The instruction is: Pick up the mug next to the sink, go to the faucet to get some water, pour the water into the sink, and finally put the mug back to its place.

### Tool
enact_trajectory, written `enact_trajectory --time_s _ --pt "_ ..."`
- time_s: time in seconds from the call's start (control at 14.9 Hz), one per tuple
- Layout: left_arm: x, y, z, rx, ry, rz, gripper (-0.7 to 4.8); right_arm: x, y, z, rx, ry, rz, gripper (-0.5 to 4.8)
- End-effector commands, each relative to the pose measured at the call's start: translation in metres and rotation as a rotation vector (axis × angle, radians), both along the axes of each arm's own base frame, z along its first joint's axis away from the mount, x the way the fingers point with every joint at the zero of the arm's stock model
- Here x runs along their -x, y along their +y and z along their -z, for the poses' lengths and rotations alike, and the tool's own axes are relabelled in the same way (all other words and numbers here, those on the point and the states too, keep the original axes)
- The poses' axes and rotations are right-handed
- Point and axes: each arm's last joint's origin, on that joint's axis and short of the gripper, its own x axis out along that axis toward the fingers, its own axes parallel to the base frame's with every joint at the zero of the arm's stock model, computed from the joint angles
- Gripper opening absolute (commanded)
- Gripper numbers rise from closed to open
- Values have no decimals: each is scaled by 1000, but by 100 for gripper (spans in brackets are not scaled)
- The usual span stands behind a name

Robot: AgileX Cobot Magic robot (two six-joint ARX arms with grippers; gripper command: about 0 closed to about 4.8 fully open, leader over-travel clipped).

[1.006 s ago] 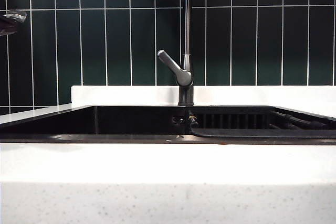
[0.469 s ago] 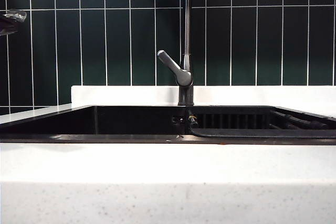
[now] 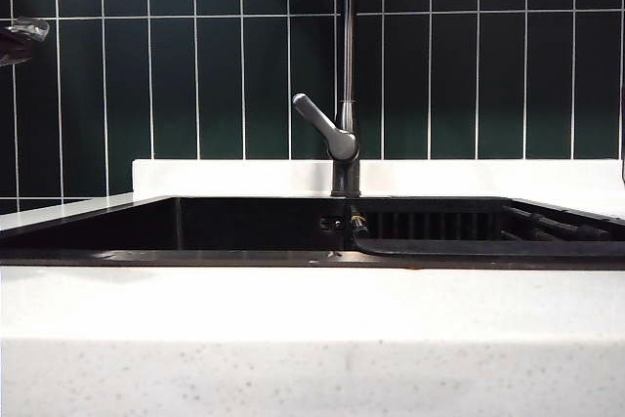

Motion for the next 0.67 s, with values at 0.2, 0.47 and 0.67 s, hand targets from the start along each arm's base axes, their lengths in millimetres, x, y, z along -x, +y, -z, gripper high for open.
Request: enact_trajectory --time_s 0.2,0.47,0.67 --pt "0 0 -2 1 -18 4 -5 -2 0 -3 3 -24 -12 -6" --pt "0 0 -2 -1 -19 21 -5 -2 0 -2 1 -19 -12 -6" --pt "1 -1 -2 -1 -19 27 -5 -2 0 -2 2 -18 -8 -6"
